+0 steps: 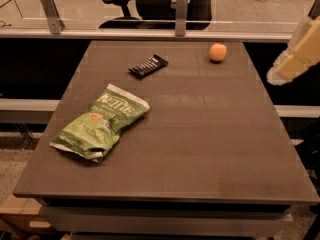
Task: Move orange near green jalapeno chip bag
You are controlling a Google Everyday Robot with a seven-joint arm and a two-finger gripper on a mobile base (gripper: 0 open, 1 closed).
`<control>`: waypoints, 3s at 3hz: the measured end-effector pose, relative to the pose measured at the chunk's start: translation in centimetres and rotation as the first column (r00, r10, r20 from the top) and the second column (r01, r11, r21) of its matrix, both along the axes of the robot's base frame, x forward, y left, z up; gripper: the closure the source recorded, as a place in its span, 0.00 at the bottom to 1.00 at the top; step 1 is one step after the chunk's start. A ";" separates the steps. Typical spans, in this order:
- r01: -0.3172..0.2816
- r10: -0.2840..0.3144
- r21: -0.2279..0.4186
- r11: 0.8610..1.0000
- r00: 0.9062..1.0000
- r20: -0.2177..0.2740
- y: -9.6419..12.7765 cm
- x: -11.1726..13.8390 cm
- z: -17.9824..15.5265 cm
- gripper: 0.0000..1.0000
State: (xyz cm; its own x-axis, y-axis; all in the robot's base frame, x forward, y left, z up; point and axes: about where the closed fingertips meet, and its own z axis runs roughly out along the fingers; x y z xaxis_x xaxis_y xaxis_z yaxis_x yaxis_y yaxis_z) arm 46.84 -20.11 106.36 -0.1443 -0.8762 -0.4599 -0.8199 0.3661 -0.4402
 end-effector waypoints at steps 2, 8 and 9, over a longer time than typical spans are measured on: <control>0.032 -0.033 0.230 0.973 0.999 0.003 -1.0 5.5 -1.0 0.00; -0.003 0.024 0.483 0.876 0.999 -0.038 -0.5 16.2 -4.4 0.00; 0.065 -0.028 0.425 0.903 0.995 -0.092 -0.9 18.2 -6.8 0.00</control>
Offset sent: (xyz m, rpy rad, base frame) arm 0.0914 -0.0215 -0.0209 0.3491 -0.0010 -0.0717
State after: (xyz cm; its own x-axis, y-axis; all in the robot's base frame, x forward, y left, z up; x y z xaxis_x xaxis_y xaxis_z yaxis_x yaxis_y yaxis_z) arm 65.01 -20.97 99.55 -0.2335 -0.5892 -0.7735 -0.8235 0.5428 -0.1649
